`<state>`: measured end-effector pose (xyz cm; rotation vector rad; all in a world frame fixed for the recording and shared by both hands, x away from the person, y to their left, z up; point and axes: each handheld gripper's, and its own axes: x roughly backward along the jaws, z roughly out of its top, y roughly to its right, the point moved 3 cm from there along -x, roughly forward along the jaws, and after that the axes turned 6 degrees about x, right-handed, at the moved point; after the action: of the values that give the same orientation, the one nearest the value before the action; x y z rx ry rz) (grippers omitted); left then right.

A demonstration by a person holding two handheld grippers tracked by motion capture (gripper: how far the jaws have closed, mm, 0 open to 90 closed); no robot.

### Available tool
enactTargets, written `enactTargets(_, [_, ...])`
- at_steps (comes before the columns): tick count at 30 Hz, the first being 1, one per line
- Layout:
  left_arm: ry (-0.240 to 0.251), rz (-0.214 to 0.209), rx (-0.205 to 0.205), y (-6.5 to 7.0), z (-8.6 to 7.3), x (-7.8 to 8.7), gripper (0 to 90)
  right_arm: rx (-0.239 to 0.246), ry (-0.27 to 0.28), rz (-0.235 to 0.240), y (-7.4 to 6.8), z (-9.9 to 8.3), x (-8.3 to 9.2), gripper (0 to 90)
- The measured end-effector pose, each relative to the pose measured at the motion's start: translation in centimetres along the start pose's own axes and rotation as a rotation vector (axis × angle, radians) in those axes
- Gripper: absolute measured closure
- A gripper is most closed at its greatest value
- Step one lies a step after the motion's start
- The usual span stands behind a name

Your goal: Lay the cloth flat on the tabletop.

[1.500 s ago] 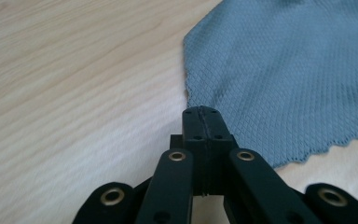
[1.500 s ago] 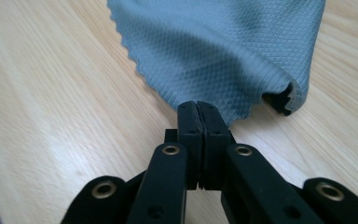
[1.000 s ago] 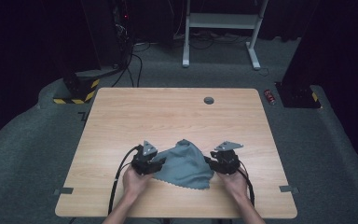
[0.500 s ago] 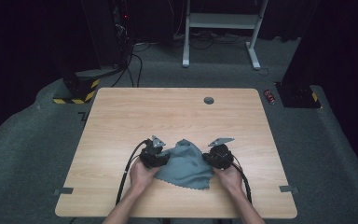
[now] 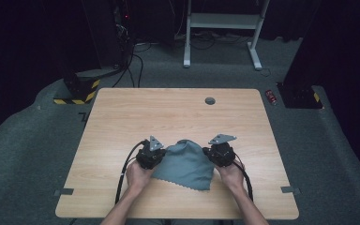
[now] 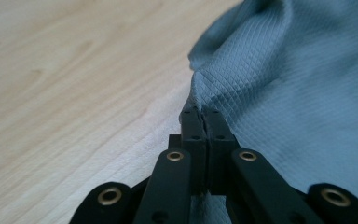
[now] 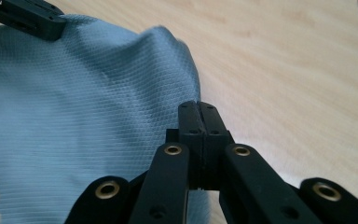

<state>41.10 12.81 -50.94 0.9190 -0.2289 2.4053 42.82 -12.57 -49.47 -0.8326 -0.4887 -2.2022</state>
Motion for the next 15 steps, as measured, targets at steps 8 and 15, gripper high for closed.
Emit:
enactTargets(8, [-0.083, -0.095, 0.018, 0.9, -3.5, 3.0, 88.3, 0.146, 0.027, 0.082, -4.2, 0.1, 0.9, 89.6])
enactTargets(15, [-0.103, -0.117, 0.066, 0.6, -4.1, 2.8, 72.6, 0.173, -0.055, 0.164, -6.0, -2.2, -0.5, 81.7])
